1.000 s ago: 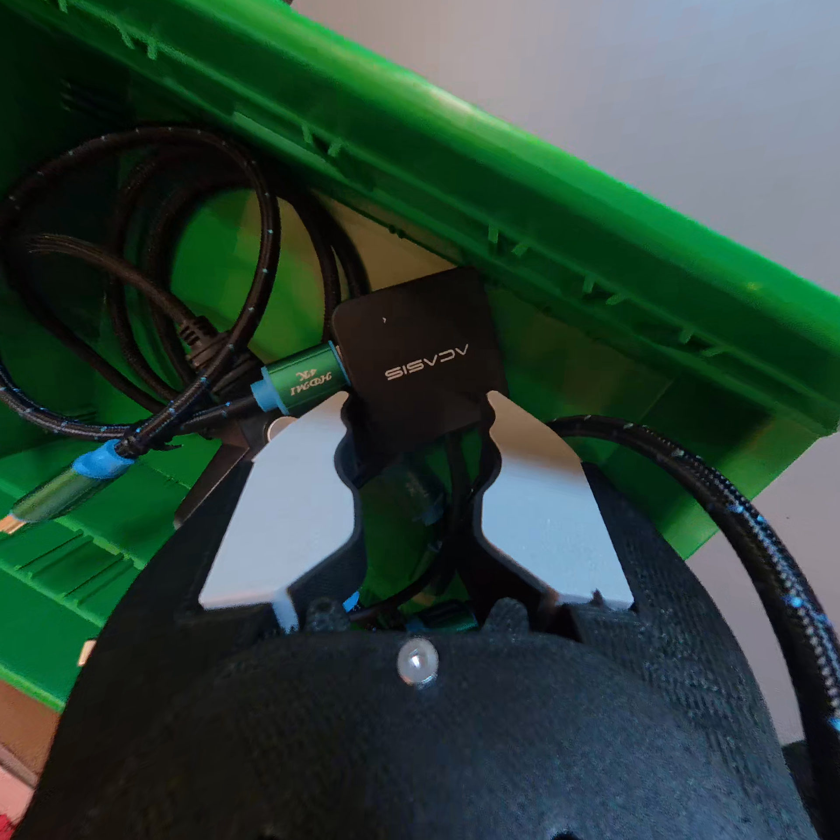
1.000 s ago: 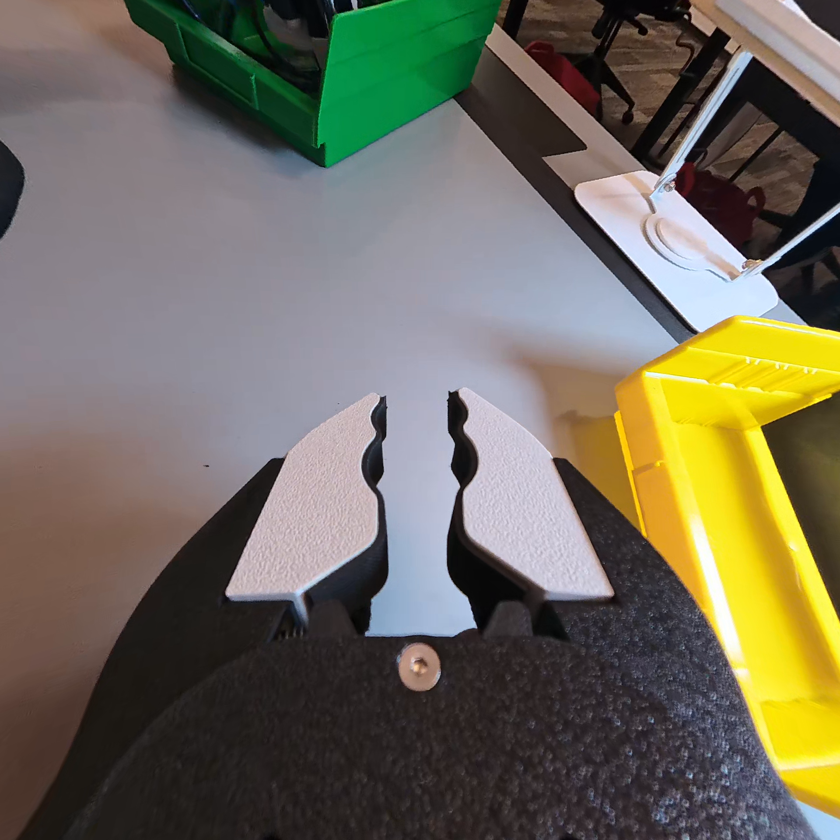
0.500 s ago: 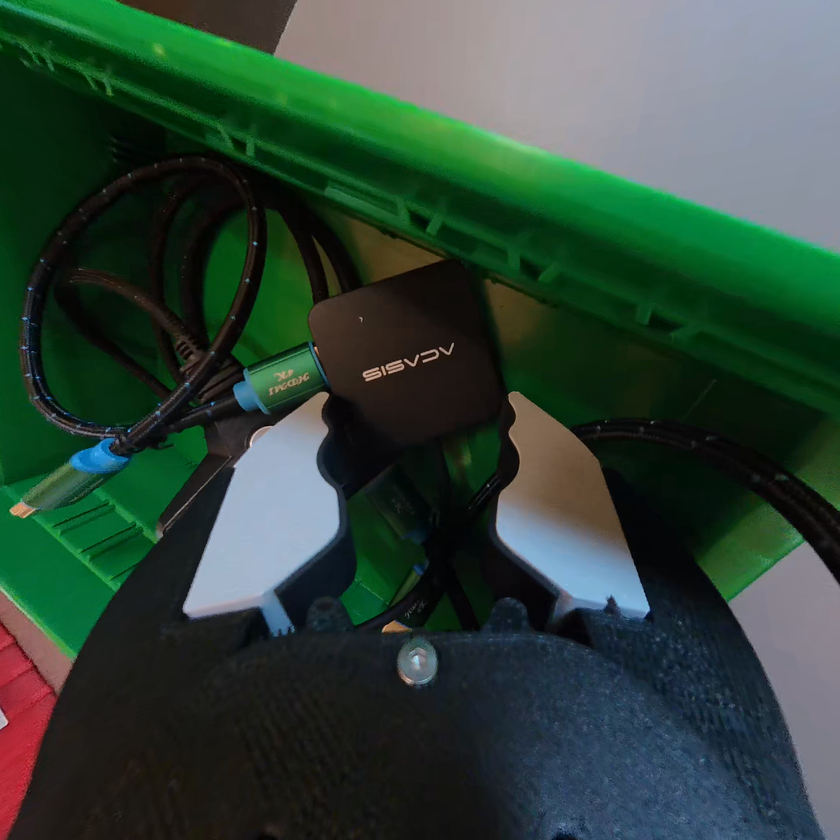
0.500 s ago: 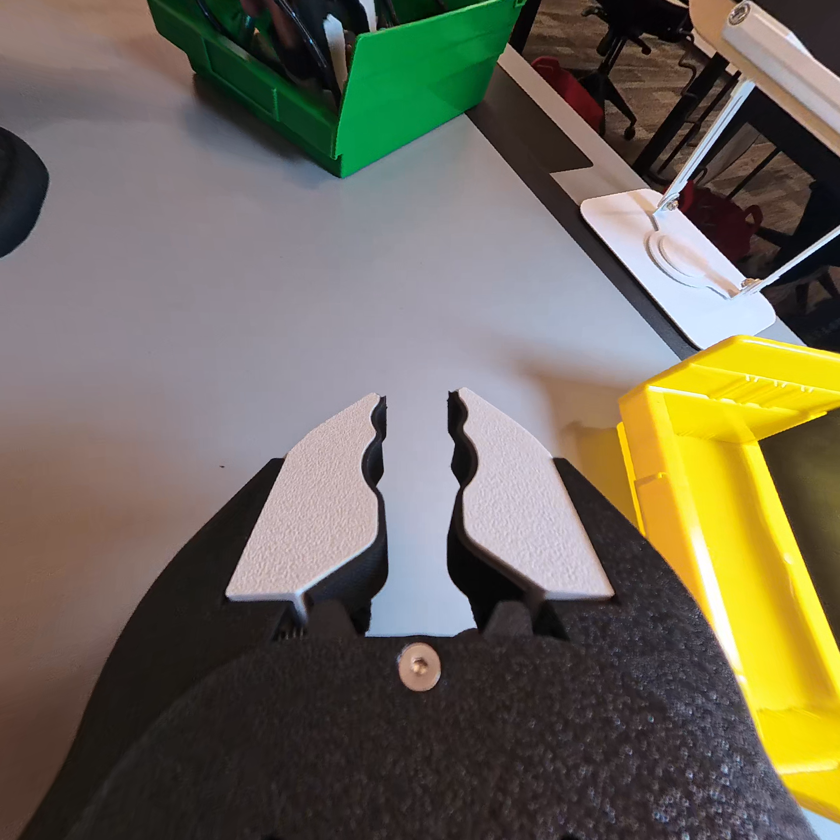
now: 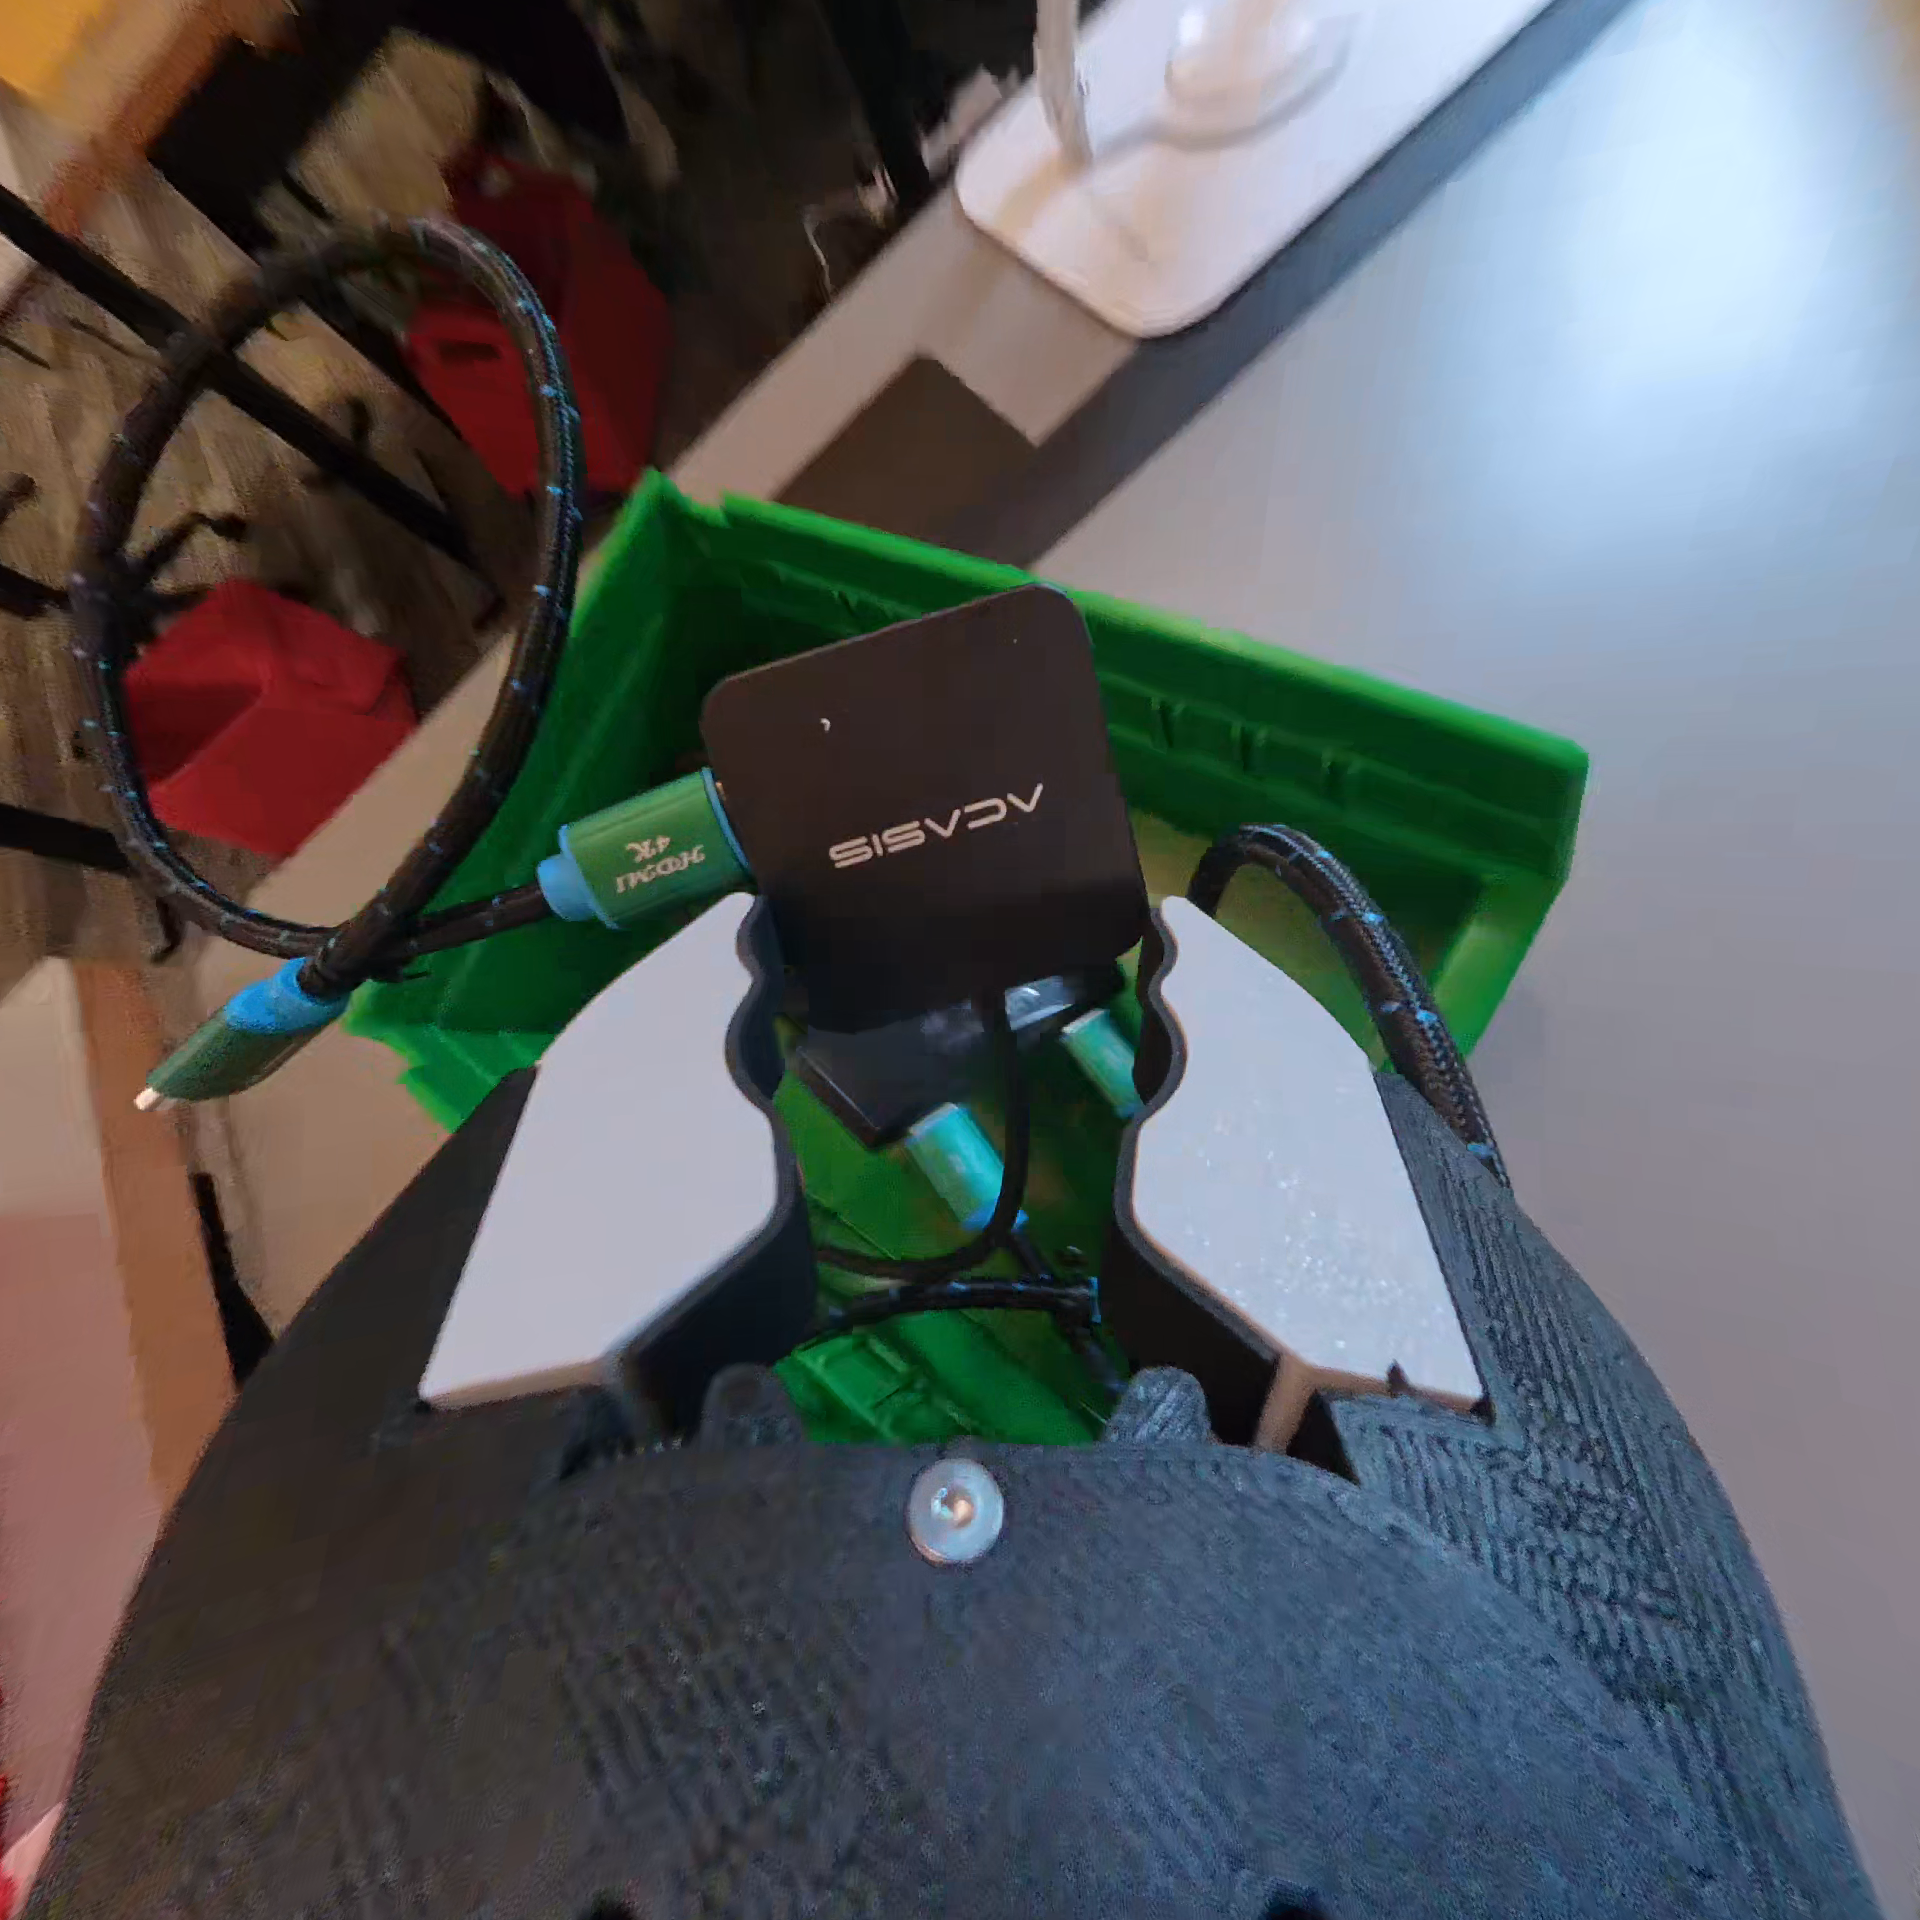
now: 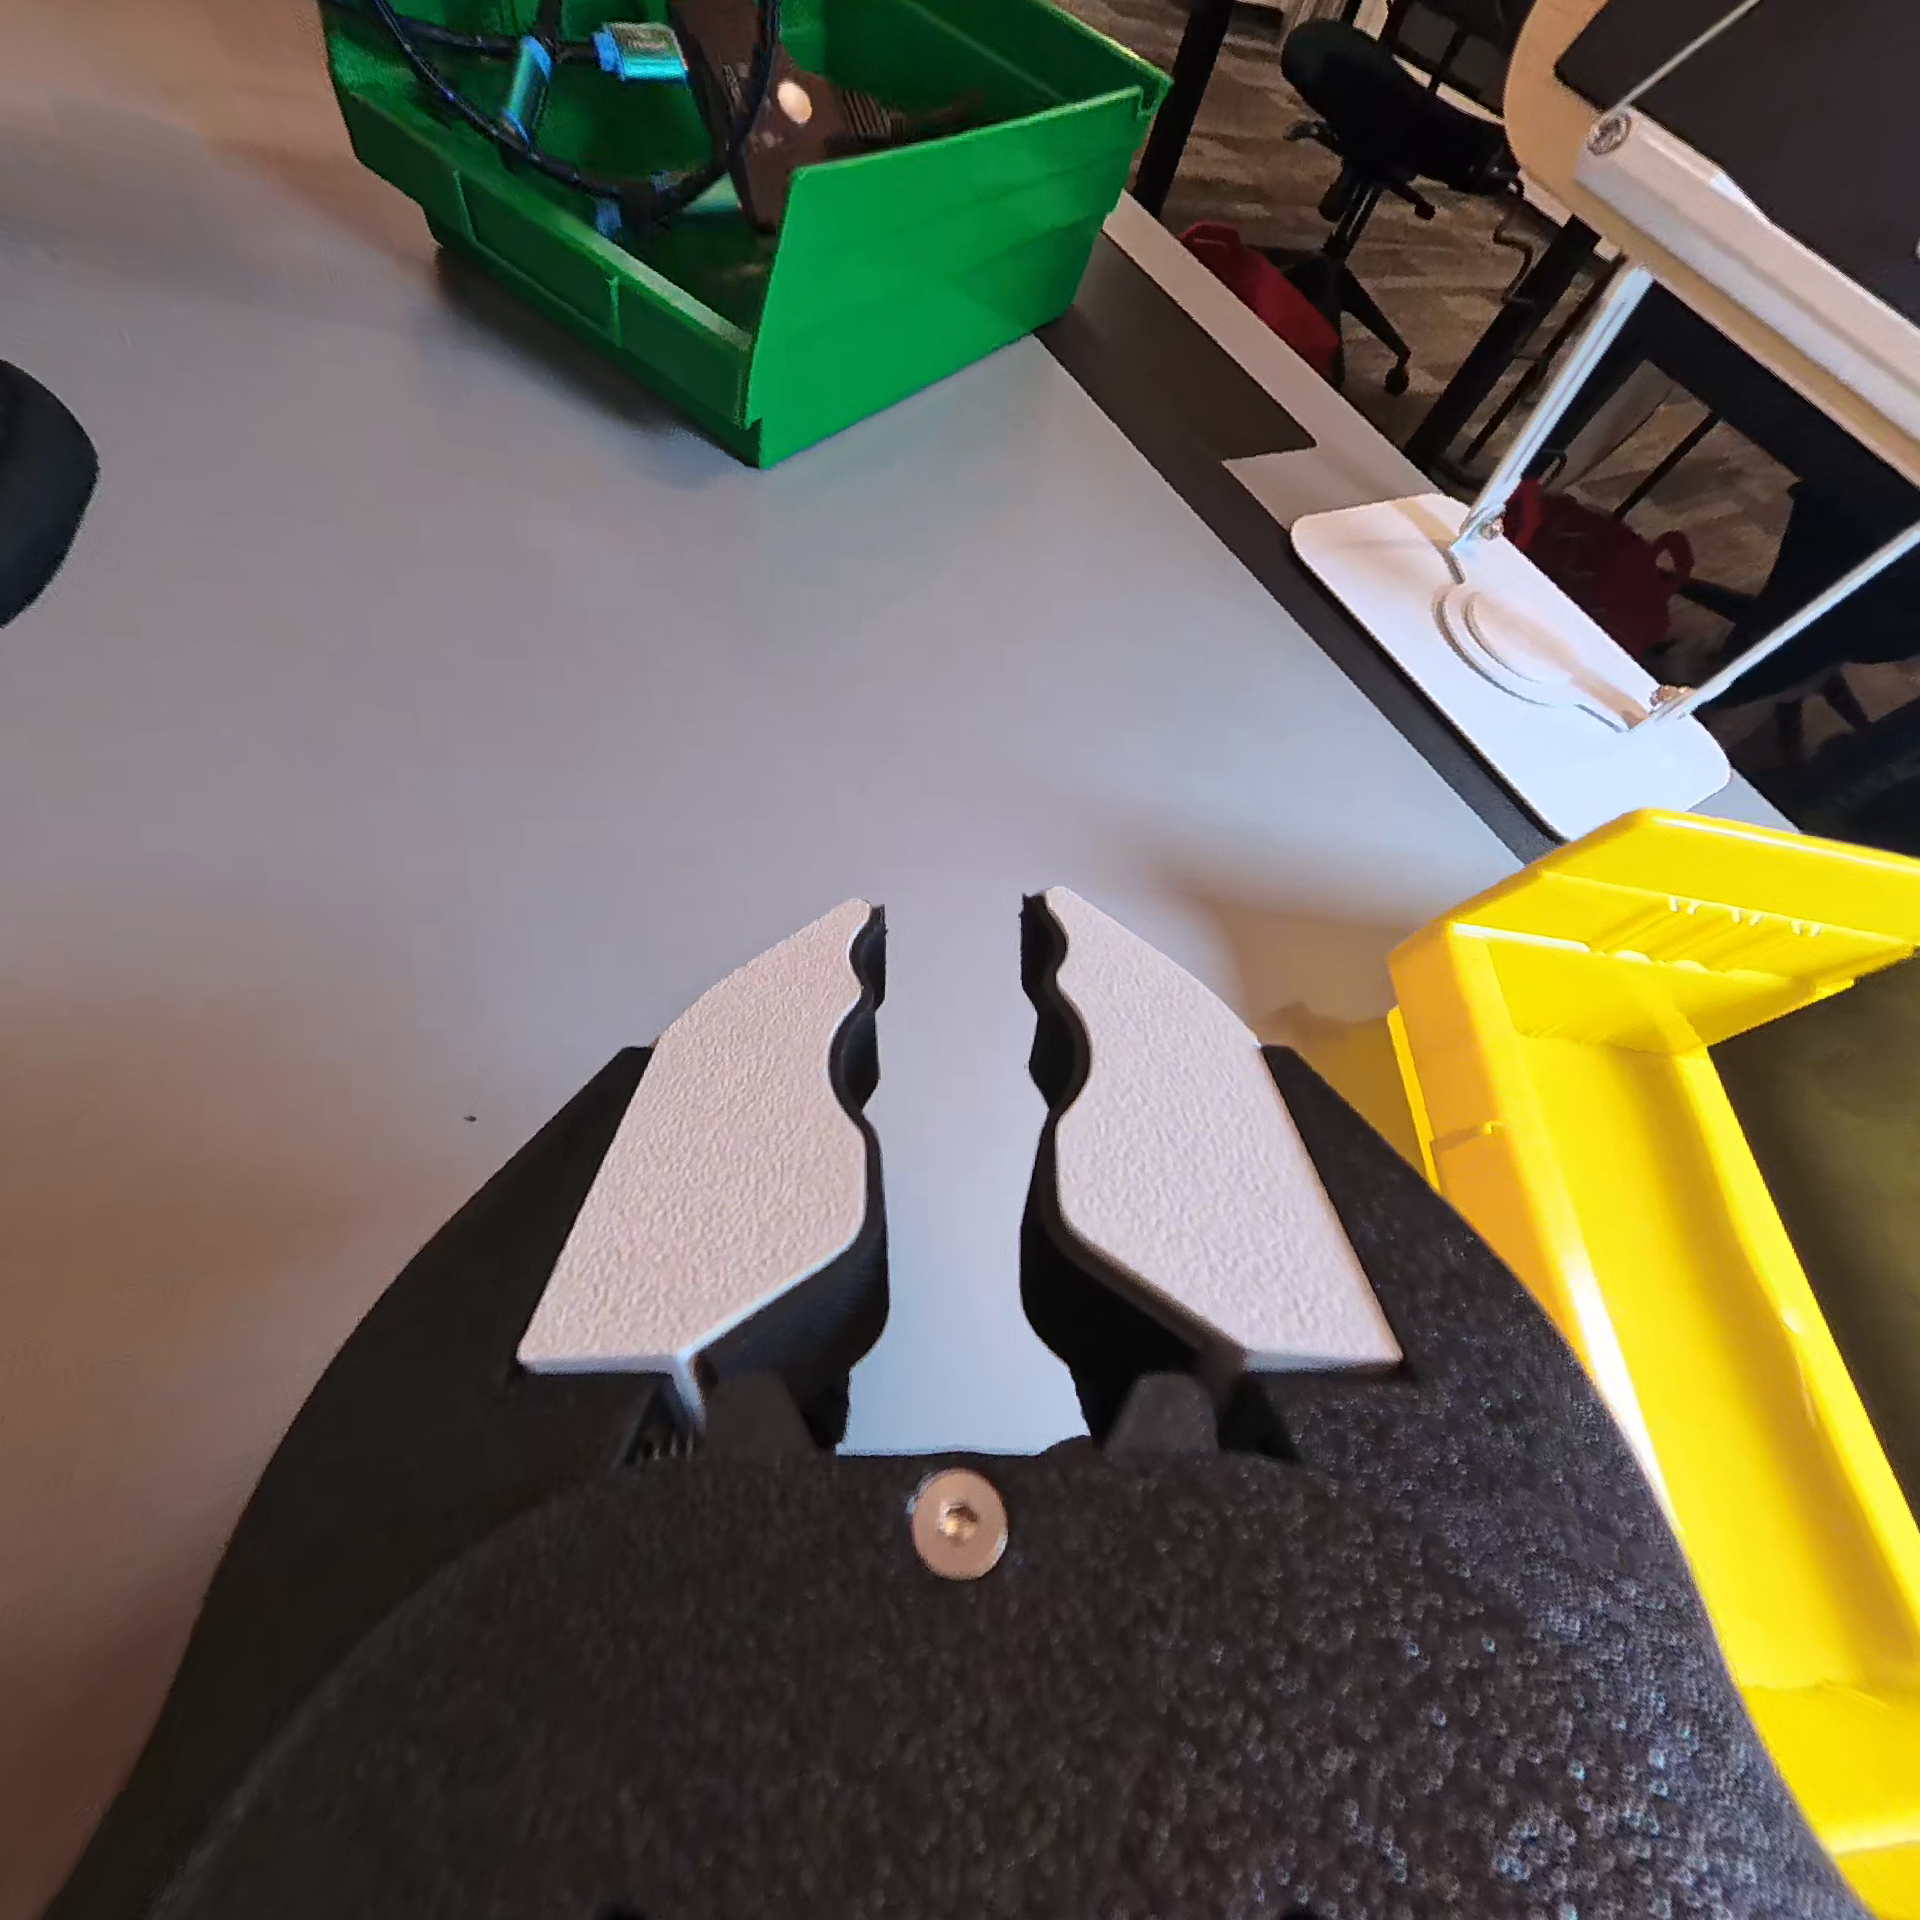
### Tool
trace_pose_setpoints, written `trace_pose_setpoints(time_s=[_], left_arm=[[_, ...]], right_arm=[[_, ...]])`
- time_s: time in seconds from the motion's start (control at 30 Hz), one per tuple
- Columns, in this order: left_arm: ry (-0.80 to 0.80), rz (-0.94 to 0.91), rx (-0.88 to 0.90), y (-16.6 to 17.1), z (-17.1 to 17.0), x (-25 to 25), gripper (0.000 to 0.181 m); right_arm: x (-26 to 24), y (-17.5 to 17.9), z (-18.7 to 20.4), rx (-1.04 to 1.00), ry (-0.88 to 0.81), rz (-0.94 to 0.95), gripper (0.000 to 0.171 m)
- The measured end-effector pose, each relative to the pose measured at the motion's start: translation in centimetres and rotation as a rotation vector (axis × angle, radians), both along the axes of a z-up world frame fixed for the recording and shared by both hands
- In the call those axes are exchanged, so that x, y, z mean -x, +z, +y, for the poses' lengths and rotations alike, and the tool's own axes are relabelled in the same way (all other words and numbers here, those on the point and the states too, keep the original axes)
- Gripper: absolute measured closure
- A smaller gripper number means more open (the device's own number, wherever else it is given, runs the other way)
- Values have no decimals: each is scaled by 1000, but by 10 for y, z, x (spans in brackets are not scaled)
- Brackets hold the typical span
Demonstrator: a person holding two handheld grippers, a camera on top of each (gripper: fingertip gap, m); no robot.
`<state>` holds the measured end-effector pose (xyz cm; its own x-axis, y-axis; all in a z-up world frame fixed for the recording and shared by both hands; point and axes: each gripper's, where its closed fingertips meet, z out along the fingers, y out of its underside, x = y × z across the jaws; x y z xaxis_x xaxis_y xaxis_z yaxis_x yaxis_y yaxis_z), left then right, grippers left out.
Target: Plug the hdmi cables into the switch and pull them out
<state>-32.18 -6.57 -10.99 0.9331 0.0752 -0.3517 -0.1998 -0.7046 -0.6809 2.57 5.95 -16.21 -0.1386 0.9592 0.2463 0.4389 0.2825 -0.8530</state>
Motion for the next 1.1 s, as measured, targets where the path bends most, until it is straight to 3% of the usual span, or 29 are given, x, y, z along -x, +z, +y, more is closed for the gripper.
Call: trace_pose_setpoints(time_s=[0.1,0.3,0.43,0.53,0.63,0.9,0.97,1.1], left_arm=[[15,124,-49,18,-7,10,114],[21,141,-244,41,-6,10,114],[-21,145,-391,78,-2,-10,113],[-105,162,-469,106,7,-47,114],[-200,248,-525,130,24,-97,114],[-432,336,-590,160,94,-221,114],[-485,301,-613,158,102,-246,114],[-543,301,-588,136,110,-267,114]], right_arm=[[4,2,-3,-4,5,2,146],[7,1,-7,-28,11,3,146],[12,10,-10,-40,21,54,146],[19,27,-17,-70,42,124,146],[30,55,-33,48,85,183,145],[62,188,-25,444,128,481,131],[64,195,-13,523,108,504,130],[61,174,-4,611,155,455,133]])
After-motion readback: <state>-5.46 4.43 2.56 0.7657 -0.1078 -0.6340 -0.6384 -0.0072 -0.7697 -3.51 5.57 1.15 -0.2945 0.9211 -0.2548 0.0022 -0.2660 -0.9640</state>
